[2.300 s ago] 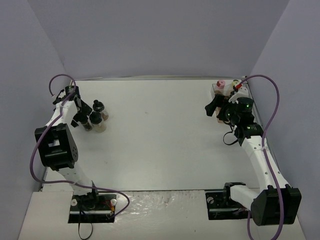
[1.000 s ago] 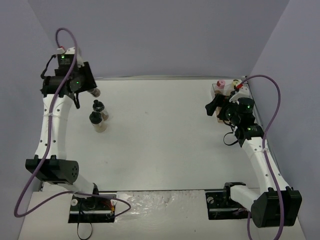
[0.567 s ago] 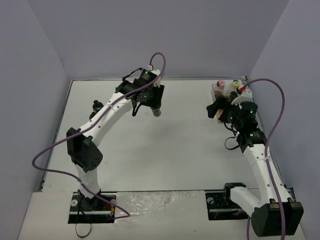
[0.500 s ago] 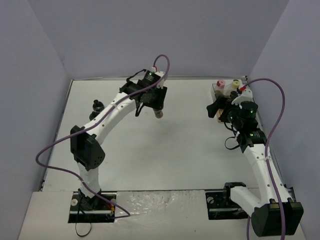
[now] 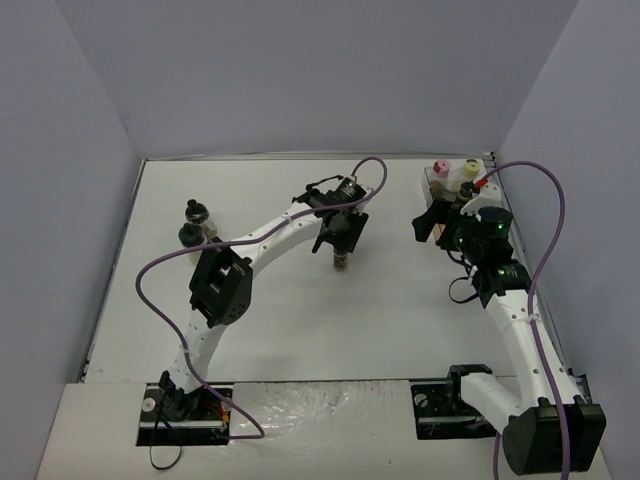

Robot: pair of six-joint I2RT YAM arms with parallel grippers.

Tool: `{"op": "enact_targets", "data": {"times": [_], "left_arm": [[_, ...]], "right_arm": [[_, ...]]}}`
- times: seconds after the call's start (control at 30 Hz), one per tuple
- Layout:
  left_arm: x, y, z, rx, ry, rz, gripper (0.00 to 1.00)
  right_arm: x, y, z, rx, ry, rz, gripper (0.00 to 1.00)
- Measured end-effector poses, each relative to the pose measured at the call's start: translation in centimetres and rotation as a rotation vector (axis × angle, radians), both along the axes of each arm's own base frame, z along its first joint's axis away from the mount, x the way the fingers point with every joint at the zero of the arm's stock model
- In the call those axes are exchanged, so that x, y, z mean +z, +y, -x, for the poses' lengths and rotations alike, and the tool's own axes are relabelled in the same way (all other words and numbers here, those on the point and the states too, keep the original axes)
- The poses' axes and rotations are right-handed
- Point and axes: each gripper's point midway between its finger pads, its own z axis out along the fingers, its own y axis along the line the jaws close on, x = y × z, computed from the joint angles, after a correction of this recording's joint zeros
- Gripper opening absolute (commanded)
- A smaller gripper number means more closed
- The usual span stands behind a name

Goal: Organize the condiment bottles

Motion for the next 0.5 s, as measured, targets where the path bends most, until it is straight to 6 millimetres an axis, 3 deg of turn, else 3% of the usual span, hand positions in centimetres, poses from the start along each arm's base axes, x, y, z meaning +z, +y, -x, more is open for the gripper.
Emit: {"op": "enact_targets", "data": {"times": [0.27,0.37,0.5], "left_arm": [[-1.1,-0.4,-0.5,0.017,-0.030,0.033,0.30],[-1.1,-0.6,-0.6,0.023,-0.039,0.045,0.42],[-1.0,-0.6,-0.7,0.031,-0.045,0.042,0.67]], "right_arm": [[-0.1,0.0,0.1,0.002,0.003,0.004,1.00],[-0.1,0.0,0.1,0.002,0.004,0.005,1.00],[-0.1,0.0,0.1,0.003,0.003,0.007,1.00]]}}
